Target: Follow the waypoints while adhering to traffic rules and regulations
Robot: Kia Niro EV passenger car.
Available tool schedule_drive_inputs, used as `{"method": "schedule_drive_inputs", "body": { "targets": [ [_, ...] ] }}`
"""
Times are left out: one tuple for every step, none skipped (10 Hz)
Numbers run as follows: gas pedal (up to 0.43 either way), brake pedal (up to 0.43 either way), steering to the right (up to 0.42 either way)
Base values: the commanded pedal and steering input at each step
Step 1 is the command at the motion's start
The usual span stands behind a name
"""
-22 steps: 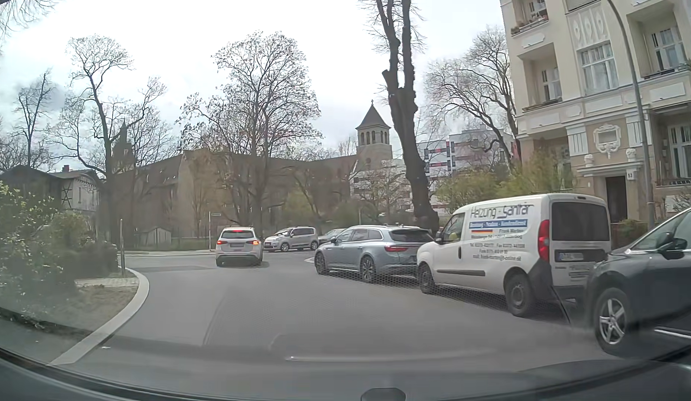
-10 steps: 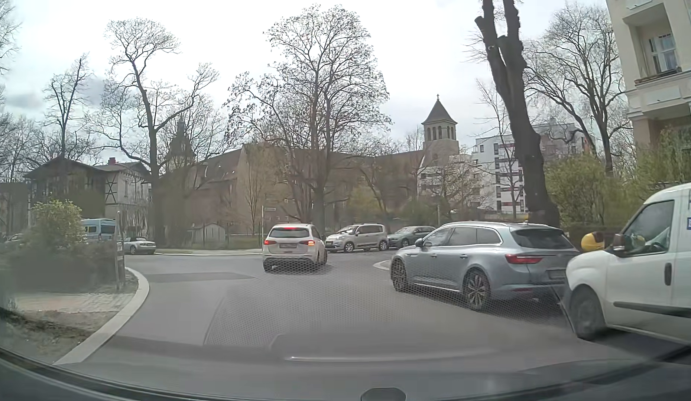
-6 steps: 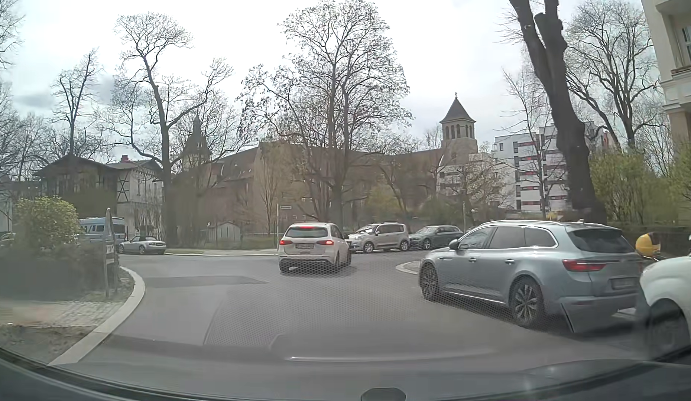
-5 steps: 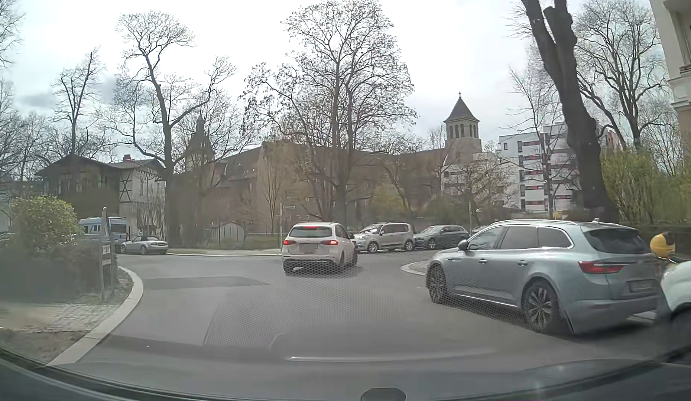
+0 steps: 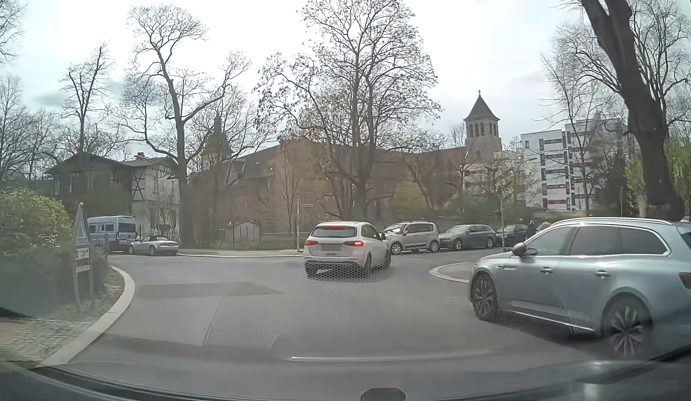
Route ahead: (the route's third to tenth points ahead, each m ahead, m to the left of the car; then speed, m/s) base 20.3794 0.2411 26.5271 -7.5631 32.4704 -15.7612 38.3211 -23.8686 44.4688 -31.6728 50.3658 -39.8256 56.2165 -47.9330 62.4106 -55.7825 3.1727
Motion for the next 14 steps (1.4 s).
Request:
{"method": "schedule_drive_inputs", "body": {
  "targets": [
    [0.000,0.000,-0.116],
    [0.000,0.000,-0.114],
    [0.000,0.000,-0.111],
    [0.000,0.000,-0.109],
    [0.000,0.000,-0.105],
    [0.000,0.000,-0.102],
    [0.000,0.000,-0.102],
    [0.000,0.000,-0.102],
    [0.000,0.000,-0.102],
    [0.000,0.000,-0.103],
    [0.000,0.000,-0.102],
    [0.000,0.000,-0.101],
    [0.000,0.000,-0.099],
    [0.000,0.000,-0.097]
  ]
}}
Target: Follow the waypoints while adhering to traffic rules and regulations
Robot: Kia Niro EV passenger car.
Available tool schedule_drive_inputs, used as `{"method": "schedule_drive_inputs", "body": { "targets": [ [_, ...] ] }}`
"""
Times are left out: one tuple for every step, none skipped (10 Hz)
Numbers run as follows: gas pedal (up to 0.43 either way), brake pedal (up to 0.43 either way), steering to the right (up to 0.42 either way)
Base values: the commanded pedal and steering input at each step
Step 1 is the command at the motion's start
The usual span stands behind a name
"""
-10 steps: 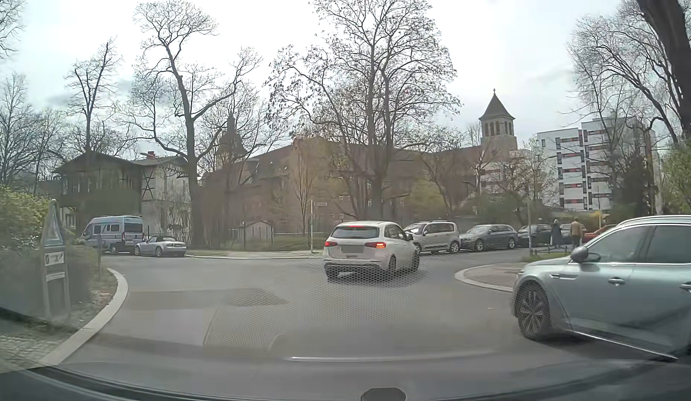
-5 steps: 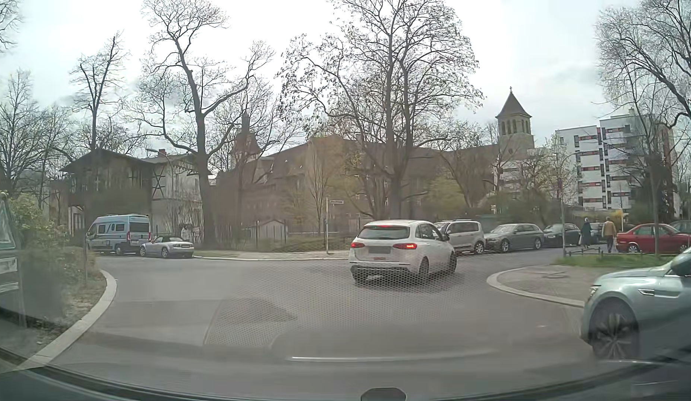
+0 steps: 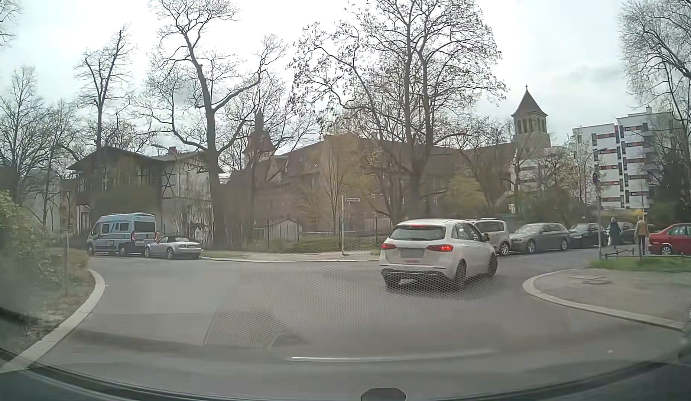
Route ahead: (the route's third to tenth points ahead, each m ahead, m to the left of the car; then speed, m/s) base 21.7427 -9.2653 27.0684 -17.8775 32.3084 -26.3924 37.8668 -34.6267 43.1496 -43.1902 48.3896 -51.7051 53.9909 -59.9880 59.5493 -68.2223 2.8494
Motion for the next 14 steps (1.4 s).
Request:
{"method": "schedule_drive_inputs", "body": {
  "targets": [
    [0.000,0.000,-0.090],
    [0.000,0.000,-0.080],
    [0.000,0.012,-0.069],
    [0.000,0.024,-0.055],
    [0.000,0.049,-0.041],
    [0.000,0.061,-0.031],
    [0.000,0.073,-0.024],
    [0.000,0.085,-0.019],
    [0.000,0.098,-0.012],
    [0.000,0.122,-0.006],
    [0.000,0.146,-0.001],
    [0.000,0.171,0.007],
    [0.000,0.189,0.018],
    [0.000,0.207,0.028]
  ]
}}
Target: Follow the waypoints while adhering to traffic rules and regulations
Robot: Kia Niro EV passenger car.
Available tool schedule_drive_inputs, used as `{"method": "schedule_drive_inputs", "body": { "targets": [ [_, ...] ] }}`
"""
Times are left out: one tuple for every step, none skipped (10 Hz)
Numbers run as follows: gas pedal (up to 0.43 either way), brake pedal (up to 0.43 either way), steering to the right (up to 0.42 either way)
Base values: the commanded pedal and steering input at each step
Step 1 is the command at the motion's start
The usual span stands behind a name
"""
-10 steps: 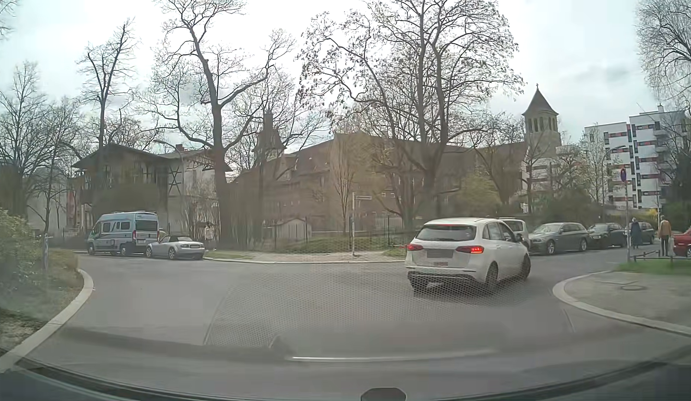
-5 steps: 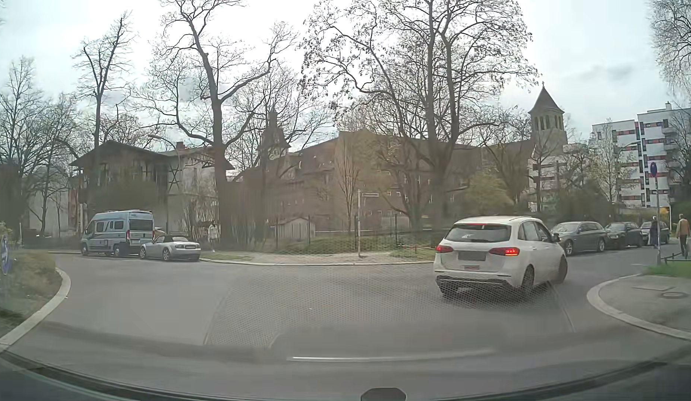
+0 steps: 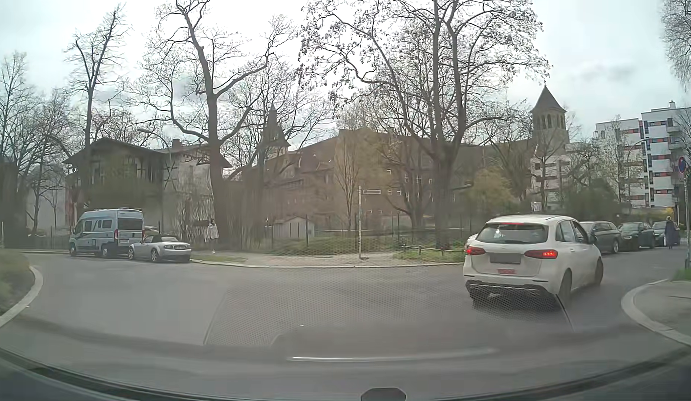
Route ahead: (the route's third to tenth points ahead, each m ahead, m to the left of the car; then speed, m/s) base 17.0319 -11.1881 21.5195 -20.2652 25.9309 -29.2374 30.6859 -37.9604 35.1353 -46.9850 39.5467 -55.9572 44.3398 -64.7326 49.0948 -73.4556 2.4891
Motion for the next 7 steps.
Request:
{"method": "schedule_drive_inputs", "body": {
  "targets": [
    [0.000,0.201,0.038],
    [0.000,0.183,0.054],
    [0.000,0.177,0.072],
    [0.000,0.165,0.095],
    [0.000,0.165,0.119],
    [0.000,0.165,0.133],
    [0.000,0.165,0.145]
  ]
}}
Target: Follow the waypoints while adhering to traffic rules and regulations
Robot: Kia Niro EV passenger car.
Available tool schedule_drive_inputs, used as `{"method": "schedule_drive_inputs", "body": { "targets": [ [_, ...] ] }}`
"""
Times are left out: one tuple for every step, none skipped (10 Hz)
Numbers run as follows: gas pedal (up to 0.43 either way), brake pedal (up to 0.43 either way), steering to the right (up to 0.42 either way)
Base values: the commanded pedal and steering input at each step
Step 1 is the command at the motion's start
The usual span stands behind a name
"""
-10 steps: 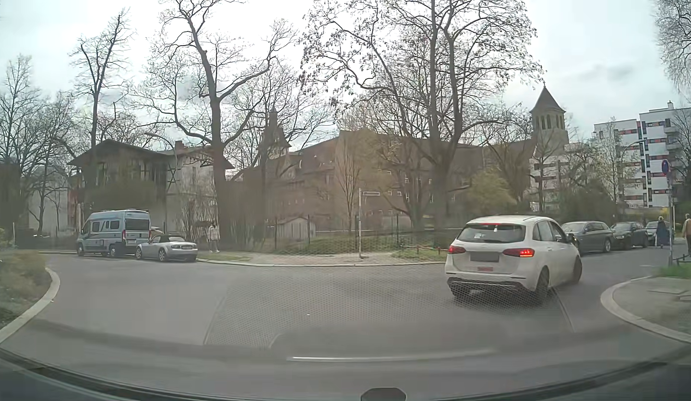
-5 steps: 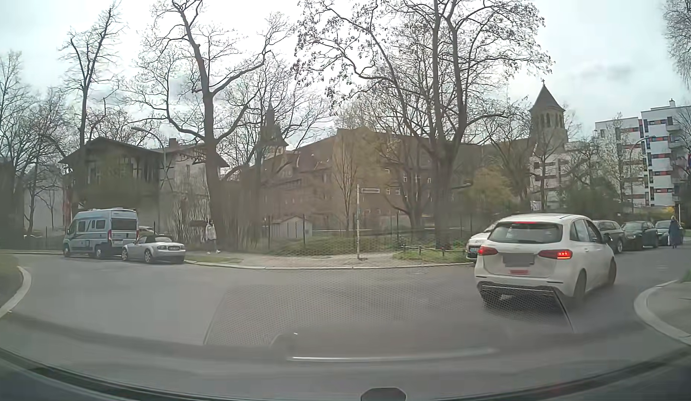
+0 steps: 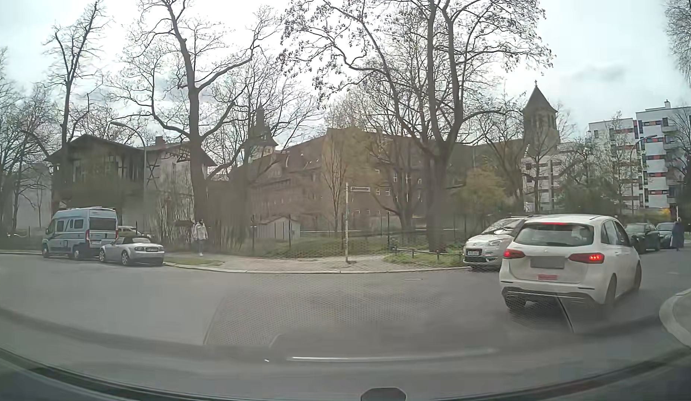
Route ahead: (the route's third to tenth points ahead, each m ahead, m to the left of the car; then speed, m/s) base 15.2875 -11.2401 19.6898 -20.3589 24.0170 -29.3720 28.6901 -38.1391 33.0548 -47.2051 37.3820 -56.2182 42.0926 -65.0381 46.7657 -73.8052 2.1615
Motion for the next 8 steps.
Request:
{"method": "schedule_drive_inputs", "body": {
  "targets": [
    [0.000,0.171,0.153],
    [0.000,0.177,0.158],
    [0.000,0.183,0.162],
    [0.000,0.195,0.163],
    [0.000,0.201,0.164],
    [0.000,0.195,0.164],
    [0.000,0.201,0.165],
    [0.000,0.201,0.166]
  ]
}}
